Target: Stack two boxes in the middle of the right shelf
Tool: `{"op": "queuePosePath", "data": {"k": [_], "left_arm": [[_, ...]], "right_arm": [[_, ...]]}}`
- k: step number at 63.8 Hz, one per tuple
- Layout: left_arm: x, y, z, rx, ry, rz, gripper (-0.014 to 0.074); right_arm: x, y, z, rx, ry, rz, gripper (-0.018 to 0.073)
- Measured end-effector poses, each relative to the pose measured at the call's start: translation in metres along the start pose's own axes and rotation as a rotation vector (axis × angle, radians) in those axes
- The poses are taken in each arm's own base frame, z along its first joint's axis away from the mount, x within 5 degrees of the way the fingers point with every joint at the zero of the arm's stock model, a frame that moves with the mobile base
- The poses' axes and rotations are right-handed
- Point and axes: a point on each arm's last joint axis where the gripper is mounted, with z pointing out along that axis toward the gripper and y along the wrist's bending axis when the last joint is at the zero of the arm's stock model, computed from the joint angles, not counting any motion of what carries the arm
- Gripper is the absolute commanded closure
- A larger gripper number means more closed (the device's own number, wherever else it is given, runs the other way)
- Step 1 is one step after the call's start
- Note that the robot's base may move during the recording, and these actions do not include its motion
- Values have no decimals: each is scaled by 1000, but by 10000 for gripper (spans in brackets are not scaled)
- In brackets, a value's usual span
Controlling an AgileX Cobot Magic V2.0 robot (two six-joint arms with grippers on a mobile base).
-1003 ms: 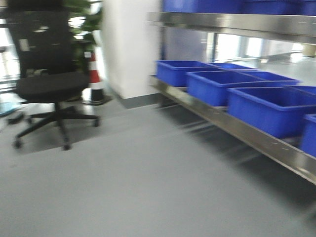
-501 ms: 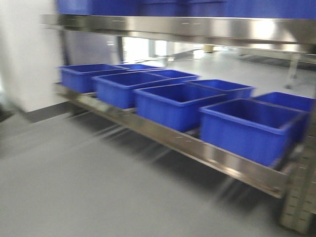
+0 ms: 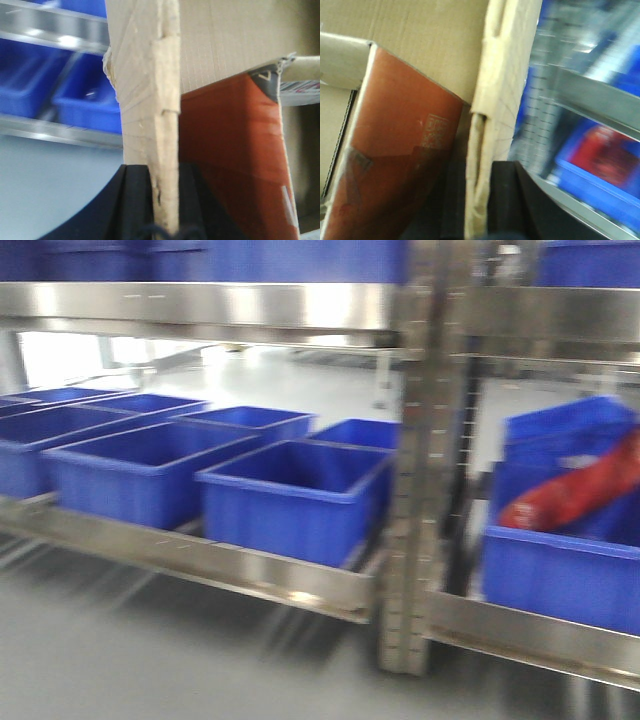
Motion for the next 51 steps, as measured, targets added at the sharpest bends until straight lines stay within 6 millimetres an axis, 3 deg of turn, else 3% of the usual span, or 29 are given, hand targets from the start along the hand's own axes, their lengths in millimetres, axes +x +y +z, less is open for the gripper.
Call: {"op": "queuePosePath", "data": {"k": [51], "left_arm": [[0,0,0,0,0,0,708]], "right_arm": [[0,0,0,0,0,0,712]]}}
